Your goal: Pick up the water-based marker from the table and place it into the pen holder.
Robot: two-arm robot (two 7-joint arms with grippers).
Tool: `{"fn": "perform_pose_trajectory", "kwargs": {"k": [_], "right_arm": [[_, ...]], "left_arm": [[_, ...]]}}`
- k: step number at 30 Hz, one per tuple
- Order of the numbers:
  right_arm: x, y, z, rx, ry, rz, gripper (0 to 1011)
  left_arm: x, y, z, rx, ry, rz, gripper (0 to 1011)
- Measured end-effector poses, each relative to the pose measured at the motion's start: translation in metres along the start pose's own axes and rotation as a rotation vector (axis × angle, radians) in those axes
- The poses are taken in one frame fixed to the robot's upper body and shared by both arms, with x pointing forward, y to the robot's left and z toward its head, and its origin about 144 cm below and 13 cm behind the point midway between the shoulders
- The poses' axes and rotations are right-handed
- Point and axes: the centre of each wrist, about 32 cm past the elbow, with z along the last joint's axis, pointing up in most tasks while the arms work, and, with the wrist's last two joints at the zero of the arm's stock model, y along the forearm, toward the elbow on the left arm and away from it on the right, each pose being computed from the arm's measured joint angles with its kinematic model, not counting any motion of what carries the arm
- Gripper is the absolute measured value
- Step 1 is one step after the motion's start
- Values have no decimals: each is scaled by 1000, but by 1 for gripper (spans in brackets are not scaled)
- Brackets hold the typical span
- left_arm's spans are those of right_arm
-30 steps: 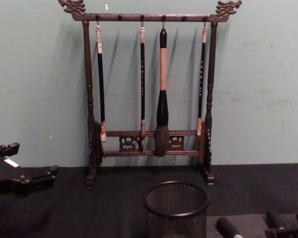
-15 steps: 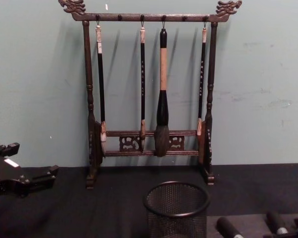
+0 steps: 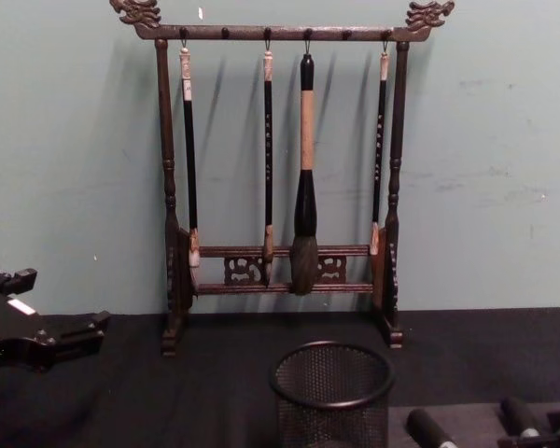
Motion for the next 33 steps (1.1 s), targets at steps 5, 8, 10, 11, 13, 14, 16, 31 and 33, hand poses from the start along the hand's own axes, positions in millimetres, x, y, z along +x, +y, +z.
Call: {"fn": "perform_pose_trajectory", "kwargs": {"k": [5, 8, 10, 11, 13, 14, 16, 31, 33], "right_arm": [[0, 0, 0, 1, 1, 1, 732], [0, 0, 0, 1, 1, 1, 651], [0, 0, 0, 1, 1, 1, 572], [0, 0, 0, 2, 1, 1, 531], [0, 0, 0, 2, 1, 1, 486], [0, 0, 0, 2, 1, 1, 446], [0, 0, 0, 2, 1, 1, 386], [0, 0, 0, 2, 2, 2, 204], [0, -1, 0, 4, 0, 2, 204]], "left_arm": [[0, 0, 0, 0, 0, 0, 1001], [0, 0, 0, 0, 0, 0, 1001], [0, 0, 0, 0, 0, 0, 1001], [0, 0, 0, 0, 0, 0, 1001], [0, 0, 0, 0, 0, 0, 1001], [0, 0, 0, 0, 0, 0, 1001], [0, 0, 0, 0, 0, 0, 1001], [0, 0, 0, 0, 0, 0, 1001], [0, 0, 0, 0, 0, 0, 1001]]}}
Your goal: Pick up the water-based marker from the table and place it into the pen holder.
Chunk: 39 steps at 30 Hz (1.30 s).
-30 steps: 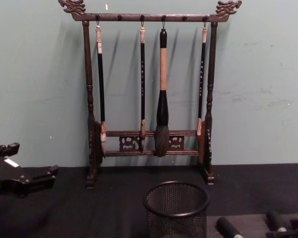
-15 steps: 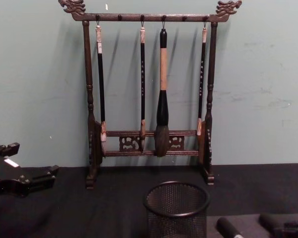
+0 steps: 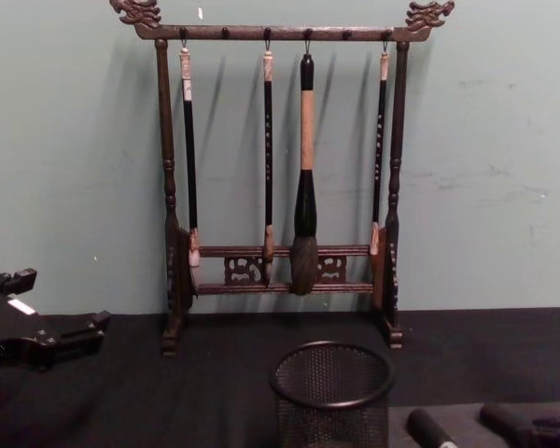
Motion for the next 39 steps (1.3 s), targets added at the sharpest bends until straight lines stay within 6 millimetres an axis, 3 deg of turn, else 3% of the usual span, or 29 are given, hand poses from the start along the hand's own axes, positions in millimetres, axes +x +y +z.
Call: {"fn": "perform_pose_trajectory", "kwargs": {"k": [5, 19, 26, 39], "right_arm": [[1, -3, 1, 48, -19, -2, 204], [-2, -14, 13, 497, -51, -4, 204], [-13, 1, 30, 659, -49, 29, 204], [-29, 29, 49, 690, -75, 198, 204]], "left_arm": [[0, 0, 0, 0, 0, 0, 1001], [0, 0, 0, 0, 0, 0, 1001], [0, 0, 0, 0, 0, 0, 1001], [0, 0, 0, 0, 0, 0, 1001]]}}
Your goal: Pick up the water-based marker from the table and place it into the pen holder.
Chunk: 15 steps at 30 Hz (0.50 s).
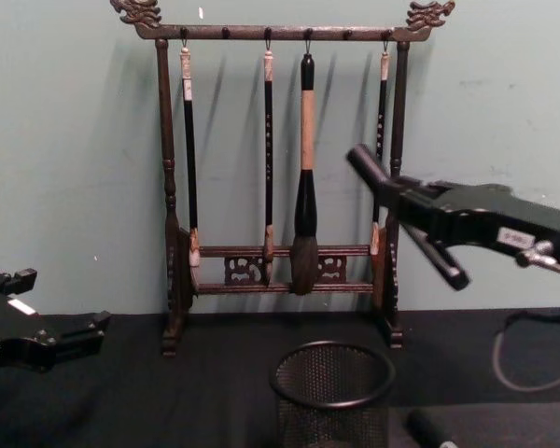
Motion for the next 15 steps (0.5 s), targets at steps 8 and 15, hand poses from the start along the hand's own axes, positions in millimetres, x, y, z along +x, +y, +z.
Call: {"fn": "perform_pose_trajectory", "kwargs": {"k": [8, 15], "right_arm": [[-6, 13, -6, -3, 25, 120, 204], [-12, 19, -12, -10, 50, 188, 204]], "left_arm": [[0, 0, 0, 0, 0, 0, 1001], [0, 0, 0, 0, 0, 0, 1001]]}}
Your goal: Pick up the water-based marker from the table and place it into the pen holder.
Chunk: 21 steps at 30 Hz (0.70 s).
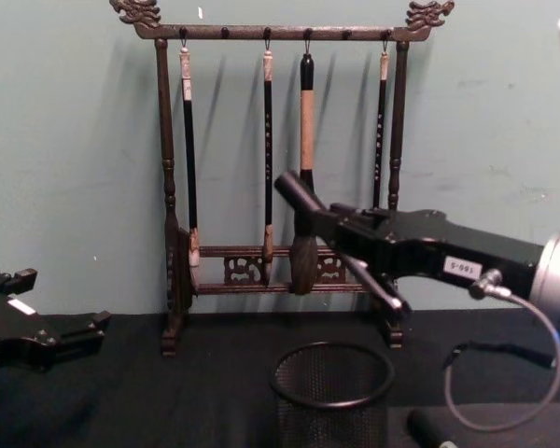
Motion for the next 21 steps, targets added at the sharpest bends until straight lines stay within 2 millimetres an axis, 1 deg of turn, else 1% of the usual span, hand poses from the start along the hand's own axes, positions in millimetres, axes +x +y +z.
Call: {"fn": "perform_pose_trajectory", "kwargs": {"k": [14, 21], "right_arm": [[-4, 18, -16, -30, 42, 36, 204], [-4, 20, -22, -48, 51, 34, 204]], "left_arm": [[0, 0, 0, 0, 0, 0, 1001], [0, 0, 0, 0, 0, 0, 1001]]}}
